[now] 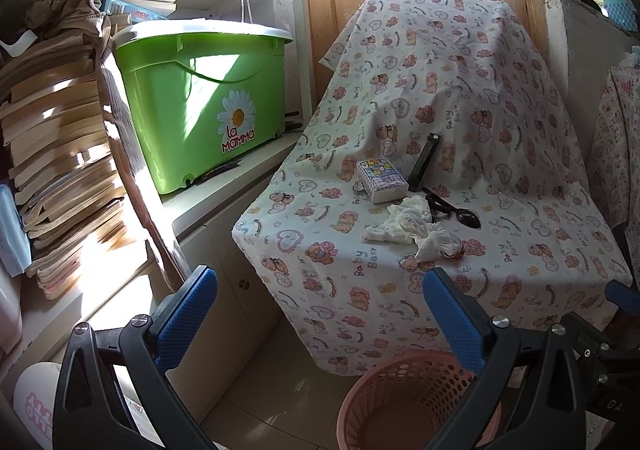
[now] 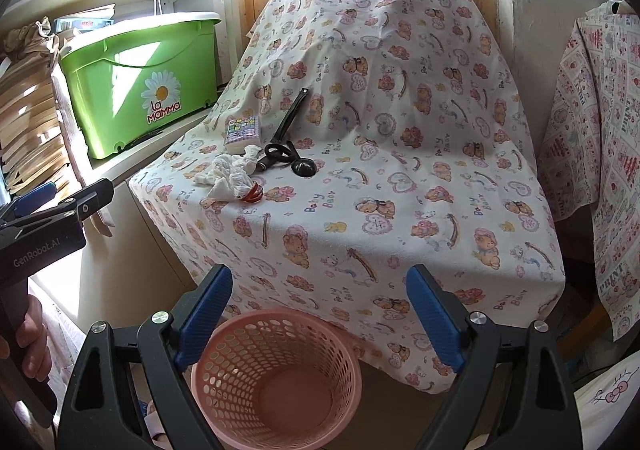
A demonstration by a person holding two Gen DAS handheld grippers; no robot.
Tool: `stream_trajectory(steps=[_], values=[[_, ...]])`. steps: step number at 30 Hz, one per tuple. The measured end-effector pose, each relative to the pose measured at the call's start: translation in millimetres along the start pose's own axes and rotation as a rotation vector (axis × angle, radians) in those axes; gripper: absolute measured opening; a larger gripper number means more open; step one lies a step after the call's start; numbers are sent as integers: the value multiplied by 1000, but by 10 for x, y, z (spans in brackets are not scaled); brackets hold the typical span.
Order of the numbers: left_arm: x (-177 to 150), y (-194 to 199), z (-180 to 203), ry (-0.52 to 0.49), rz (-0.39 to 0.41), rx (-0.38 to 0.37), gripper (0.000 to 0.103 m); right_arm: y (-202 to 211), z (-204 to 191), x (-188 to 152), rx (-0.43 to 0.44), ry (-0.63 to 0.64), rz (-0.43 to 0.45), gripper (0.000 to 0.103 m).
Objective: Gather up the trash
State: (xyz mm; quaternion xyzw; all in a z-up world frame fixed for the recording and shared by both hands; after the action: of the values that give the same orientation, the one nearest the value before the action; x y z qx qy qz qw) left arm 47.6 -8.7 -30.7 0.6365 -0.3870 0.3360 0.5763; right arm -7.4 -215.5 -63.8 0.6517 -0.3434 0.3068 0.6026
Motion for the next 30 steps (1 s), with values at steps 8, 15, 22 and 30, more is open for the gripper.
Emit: stream_trajectory(steps=[8, 15, 22, 30], values=[[-11, -4, 65, -19, 4, -3, 102, -9, 19, 5, 0, -5, -1, 90], [-19, -24, 73, -10, -6, -6, 102, -18, 36, 1, -7, -7, 4, 90], [-10, -12, 47, -11, 7, 1, 102, -20, 44, 10, -14, -6, 16, 90], [-1, 17, 77, -27, 22, -1, 102, -20, 74, 22, -13, -31, 13, 90]])
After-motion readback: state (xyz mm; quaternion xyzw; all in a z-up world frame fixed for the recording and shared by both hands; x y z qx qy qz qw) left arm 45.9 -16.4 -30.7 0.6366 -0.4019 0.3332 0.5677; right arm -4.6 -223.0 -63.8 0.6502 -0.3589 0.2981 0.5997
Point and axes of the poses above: each gripper's, at about its wrist camera, not at the fingertips, and y roughly against the way its jaws point, z to its right, x to its top, the point moved 5 cm from there along -y, roughly the way its jaws point, and after that the axes turned 4 degrees about x, right-handed, at the moved point
